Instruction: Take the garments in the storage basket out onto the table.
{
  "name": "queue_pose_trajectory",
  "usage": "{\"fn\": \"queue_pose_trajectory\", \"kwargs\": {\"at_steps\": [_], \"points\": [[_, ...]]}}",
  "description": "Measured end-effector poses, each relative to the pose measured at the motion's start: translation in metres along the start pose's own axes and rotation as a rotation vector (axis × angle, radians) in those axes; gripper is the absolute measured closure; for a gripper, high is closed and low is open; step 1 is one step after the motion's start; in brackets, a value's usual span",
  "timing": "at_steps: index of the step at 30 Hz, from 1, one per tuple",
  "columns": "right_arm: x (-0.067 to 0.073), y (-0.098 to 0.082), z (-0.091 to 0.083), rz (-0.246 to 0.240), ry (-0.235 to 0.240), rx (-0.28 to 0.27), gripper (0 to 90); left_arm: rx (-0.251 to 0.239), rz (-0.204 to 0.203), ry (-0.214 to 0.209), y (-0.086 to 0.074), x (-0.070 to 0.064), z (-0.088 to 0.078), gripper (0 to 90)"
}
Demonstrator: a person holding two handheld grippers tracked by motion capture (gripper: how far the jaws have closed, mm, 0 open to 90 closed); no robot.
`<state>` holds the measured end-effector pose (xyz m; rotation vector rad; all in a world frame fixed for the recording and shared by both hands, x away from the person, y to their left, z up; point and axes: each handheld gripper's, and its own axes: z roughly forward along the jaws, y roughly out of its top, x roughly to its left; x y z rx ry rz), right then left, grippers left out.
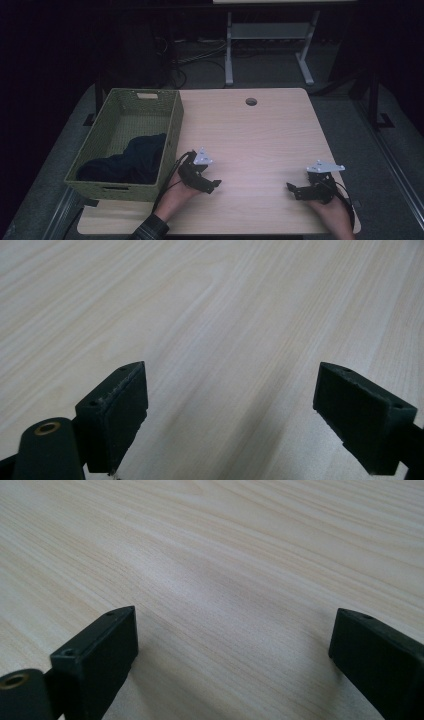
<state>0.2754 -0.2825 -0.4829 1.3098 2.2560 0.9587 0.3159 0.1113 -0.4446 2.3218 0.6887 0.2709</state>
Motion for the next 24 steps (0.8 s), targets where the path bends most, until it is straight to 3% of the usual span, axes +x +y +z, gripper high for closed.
{"fn": "queue_pose_trajectory", "kwargs": {"at_steps": [24], "points": [[0.000, 0.000, 0.000, 0.000, -0.001, 0.000, 5.2, -0.001, 0.000, -0.042, 0.015, 0.000, -0.016, 14.0]]}}
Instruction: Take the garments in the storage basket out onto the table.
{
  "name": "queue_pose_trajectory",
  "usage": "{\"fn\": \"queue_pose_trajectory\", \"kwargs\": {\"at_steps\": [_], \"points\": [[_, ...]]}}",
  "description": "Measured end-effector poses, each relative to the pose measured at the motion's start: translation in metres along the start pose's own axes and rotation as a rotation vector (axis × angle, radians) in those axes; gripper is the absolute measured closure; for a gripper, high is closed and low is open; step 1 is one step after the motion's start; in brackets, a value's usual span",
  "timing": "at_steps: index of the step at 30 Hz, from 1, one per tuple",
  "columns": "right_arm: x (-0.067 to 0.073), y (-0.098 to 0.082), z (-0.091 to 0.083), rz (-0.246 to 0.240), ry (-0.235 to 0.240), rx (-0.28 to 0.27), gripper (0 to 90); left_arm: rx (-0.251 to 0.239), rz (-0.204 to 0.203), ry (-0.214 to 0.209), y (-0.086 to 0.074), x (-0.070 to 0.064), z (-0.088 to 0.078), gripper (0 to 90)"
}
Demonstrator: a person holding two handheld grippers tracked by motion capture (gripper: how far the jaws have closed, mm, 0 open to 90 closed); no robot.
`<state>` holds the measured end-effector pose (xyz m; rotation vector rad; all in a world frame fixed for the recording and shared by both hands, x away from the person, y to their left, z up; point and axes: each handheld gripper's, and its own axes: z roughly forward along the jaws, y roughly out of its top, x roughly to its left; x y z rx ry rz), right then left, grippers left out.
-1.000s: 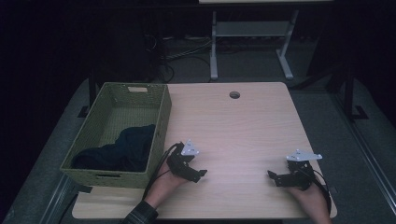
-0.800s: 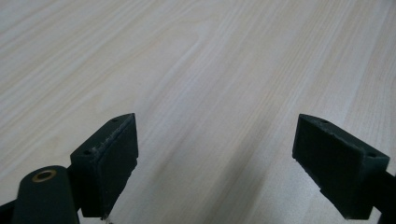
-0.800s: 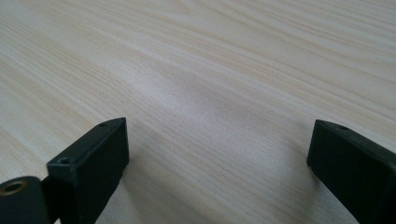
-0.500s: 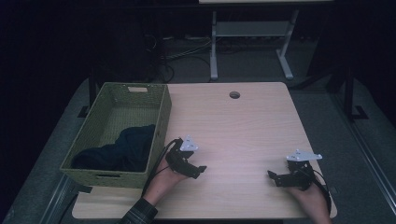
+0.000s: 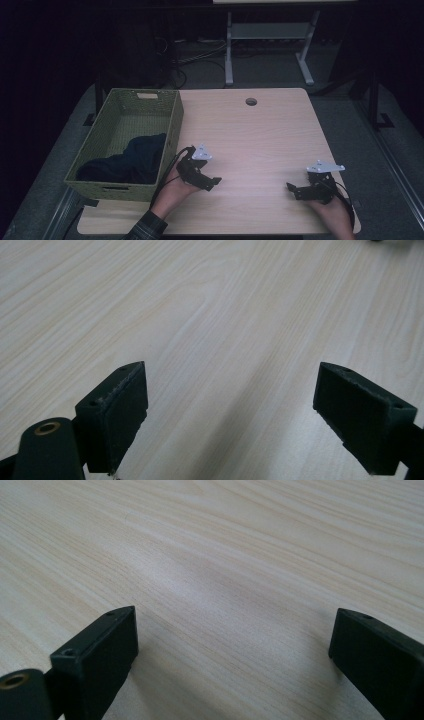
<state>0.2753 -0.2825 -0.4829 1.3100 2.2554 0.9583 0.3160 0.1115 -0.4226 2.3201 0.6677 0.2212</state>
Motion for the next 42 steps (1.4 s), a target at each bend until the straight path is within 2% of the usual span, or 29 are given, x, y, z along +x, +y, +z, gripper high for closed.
{"fn": "queue_pose_trajectory", "kwargs": {"at_steps": [6, 29, 42], "points": [[0.000, 0.000, 0.000, 0.000, 0.000, 0.000, 5.2, 0.014, 0.018, 0.001, 0.005, 0.000, -0.004, 14.0], [0.000, 0.000, 0.000, 0.001, -0.001, 0.001, 5.3, 0.013, 0.052, -0.007, 0.023, 0.001, -0.020, 14.0], [0.000, 0.000, 0.000, 0.001, 0.001, 0.001, 5.2, -0.001, 0.050, -0.002, 0.032, 0.007, -0.034, 14.0]]}}
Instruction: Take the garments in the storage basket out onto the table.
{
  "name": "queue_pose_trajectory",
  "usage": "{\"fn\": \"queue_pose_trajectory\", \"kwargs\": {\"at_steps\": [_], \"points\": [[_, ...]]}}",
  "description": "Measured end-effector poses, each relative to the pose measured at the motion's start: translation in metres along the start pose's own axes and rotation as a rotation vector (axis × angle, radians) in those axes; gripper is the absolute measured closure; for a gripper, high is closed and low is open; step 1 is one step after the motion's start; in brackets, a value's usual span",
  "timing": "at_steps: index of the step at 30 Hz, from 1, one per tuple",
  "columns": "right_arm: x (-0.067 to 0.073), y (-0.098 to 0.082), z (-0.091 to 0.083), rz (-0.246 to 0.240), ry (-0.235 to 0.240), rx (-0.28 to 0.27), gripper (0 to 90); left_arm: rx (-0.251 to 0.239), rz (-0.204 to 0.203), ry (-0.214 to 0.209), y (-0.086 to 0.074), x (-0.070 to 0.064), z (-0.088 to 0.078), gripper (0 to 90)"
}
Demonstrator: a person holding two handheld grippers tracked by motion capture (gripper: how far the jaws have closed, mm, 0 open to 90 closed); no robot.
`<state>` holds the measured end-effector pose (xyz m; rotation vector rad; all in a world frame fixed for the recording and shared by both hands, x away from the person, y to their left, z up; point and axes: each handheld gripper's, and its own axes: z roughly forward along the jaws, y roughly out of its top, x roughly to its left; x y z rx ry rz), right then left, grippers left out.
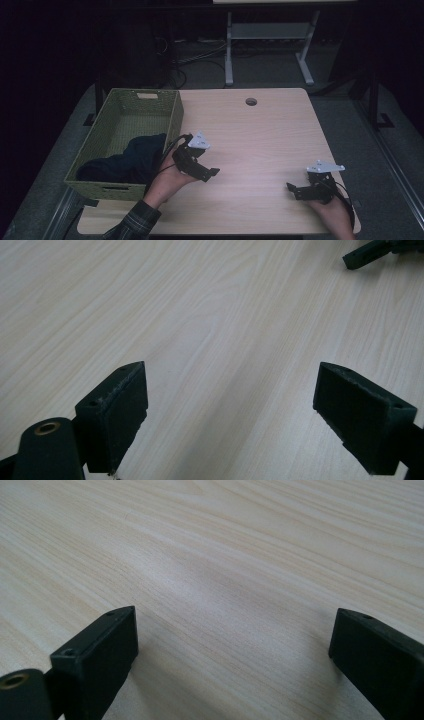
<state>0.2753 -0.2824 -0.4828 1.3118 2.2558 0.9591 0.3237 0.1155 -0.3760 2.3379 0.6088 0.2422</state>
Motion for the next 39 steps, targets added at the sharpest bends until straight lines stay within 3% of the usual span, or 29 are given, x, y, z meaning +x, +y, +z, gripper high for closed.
{"fn": "queue_pose_trajectory", "kwargs": {"at_steps": [22, 39], "points": [[0.000, 0.000, 0.000, -0.002, 0.000, -0.002, 5.2, 0.015, -0.002, 0.017, 0.006, 0.015, -0.024, 14.4], [0.000, 0.000, 0.000, -0.003, 0.000, -0.002, 5.3, 0.026, -0.019, 0.072, 0.000, 0.035, -0.057, 14.4]]}}
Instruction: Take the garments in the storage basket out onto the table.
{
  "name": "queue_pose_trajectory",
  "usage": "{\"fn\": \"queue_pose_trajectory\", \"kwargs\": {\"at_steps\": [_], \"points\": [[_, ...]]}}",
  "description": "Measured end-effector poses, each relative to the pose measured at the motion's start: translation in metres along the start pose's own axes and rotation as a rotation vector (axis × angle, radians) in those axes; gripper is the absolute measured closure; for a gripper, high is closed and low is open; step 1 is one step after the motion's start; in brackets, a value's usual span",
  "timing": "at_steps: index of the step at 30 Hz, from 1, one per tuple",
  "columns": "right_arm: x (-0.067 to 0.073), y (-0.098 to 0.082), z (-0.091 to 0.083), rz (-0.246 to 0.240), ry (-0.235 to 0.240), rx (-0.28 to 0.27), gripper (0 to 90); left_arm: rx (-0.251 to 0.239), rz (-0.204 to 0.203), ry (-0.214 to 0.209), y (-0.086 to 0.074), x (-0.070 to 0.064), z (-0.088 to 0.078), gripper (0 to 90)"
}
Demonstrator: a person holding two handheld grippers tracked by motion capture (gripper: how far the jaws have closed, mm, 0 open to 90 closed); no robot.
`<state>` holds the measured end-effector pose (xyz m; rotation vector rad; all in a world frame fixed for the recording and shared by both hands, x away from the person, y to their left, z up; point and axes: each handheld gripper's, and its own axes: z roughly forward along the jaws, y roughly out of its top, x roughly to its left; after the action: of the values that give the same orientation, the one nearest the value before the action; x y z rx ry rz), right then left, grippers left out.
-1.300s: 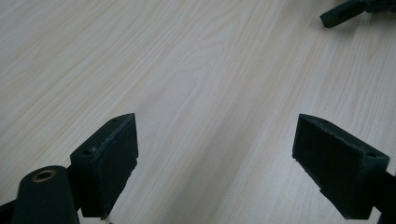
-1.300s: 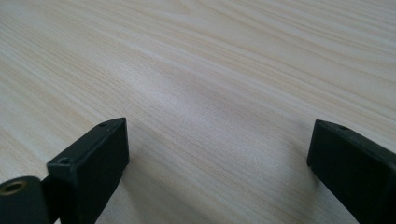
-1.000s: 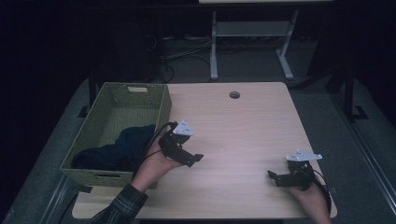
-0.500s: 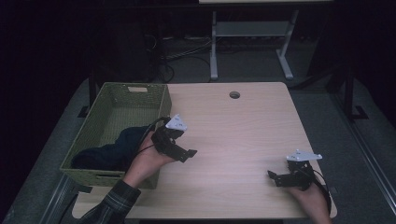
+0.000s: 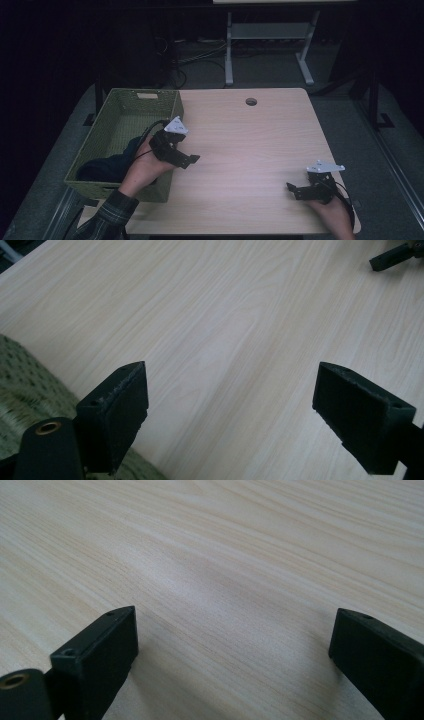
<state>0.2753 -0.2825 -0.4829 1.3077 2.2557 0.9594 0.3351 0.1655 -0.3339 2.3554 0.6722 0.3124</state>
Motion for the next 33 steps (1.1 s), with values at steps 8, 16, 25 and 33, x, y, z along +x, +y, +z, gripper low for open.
{"fn": "queue_pose_trajectory", "kwargs": {"at_steps": [8, 16, 25, 33], "points": [[0.000, 0.000, 0.000, 0.002, 0.000, 0.001, 5.2, 0.003, -0.008, 0.019, -0.004, 0.008, -0.012, 14.4], [0.000, 0.000, 0.000, 0.002, 0.000, -0.001, 5.3, 0.008, -0.007, 0.030, -0.004, 0.013, -0.022, 14.4], [0.000, 0.000, 0.000, 0.002, -0.001, 0.000, 5.3, 0.015, -0.008, 0.048, -0.009, 0.022, -0.036, 14.3], [0.000, 0.000, 0.000, 0.002, 0.000, 0.000, 5.3, 0.026, -0.030, 0.072, -0.019, 0.033, -0.050, 14.3]]}}
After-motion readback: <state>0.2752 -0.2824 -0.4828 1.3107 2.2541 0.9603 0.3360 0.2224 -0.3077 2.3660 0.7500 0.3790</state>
